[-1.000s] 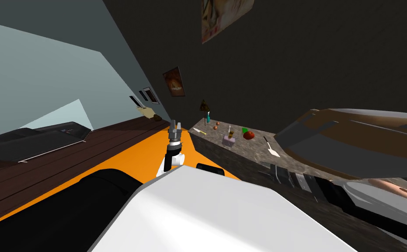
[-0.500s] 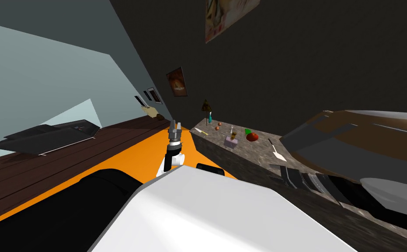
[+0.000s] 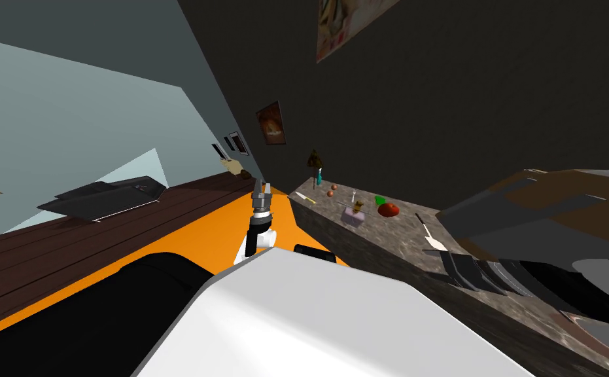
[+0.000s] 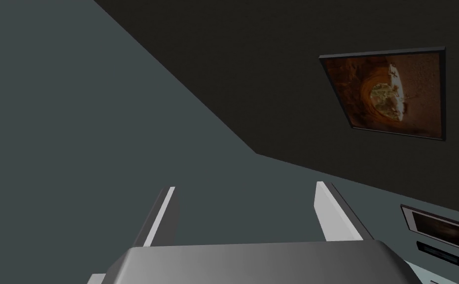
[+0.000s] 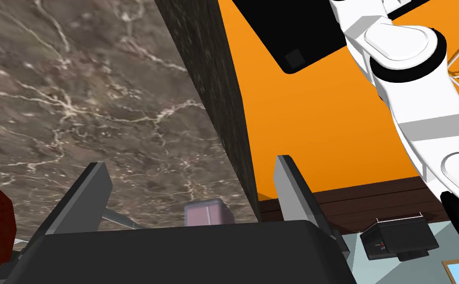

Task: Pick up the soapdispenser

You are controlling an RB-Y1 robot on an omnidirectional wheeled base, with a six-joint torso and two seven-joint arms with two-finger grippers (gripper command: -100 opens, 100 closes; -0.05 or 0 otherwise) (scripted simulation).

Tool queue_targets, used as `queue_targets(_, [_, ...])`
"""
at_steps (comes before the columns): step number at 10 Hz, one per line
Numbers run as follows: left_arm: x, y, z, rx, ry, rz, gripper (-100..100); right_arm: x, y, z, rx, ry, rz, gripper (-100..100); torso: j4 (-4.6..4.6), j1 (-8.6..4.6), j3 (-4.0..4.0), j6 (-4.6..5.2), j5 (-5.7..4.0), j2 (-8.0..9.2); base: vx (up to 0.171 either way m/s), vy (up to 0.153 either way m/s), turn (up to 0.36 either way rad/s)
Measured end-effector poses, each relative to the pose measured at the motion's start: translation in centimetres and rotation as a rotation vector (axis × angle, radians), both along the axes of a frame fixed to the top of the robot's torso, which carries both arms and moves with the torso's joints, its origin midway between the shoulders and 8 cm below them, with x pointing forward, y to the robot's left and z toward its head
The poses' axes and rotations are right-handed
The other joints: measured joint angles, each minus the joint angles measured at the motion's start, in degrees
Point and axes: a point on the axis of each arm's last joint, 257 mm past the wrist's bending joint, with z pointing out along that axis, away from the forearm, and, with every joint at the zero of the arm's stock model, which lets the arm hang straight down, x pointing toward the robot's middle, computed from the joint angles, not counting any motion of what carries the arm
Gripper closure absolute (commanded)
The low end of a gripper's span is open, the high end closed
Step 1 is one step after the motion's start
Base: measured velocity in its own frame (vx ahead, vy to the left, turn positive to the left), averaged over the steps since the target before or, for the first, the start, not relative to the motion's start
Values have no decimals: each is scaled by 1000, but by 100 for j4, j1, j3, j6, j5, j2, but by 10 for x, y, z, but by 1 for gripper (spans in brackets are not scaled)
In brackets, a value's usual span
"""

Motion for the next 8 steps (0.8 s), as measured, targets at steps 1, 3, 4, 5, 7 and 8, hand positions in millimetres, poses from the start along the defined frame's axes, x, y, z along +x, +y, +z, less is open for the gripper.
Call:
queue_targets(1, [0,0,0,0,0,0,0,-3,-7,6,-20,14,5,-100,1,-5,3,3,0,6,37,72,81])
queue_targets(3, [0,0,0,0,0,0,0,-4,-24,17,-77,35,25,-100,0,4,-1,-1,1,-2,74,128,146])
queue_targets(4, [0,0,0,0,0,0,0,-2,-32,24,-105,43,38,-100,-2,22,-5,-2,4,-7,75,190,157])
queue_targets(5, [0,0,0,0,0,0,0,-3,-35,30,-124,58,47,-100,-2,39,-5,-2,10,-7,118,223,179])
queue_targets(7, [0,0,0,0,0,0,0,-2,-40,40,-151,67,72,-100,-8,60,-19,-3,15,-32,172,247,171])
queue_targets(8, [0,0,0,0,0,0,0,1,-40,45,-155,68,83,-100,-11,70,-26,-3,16,-44,132,252,164])
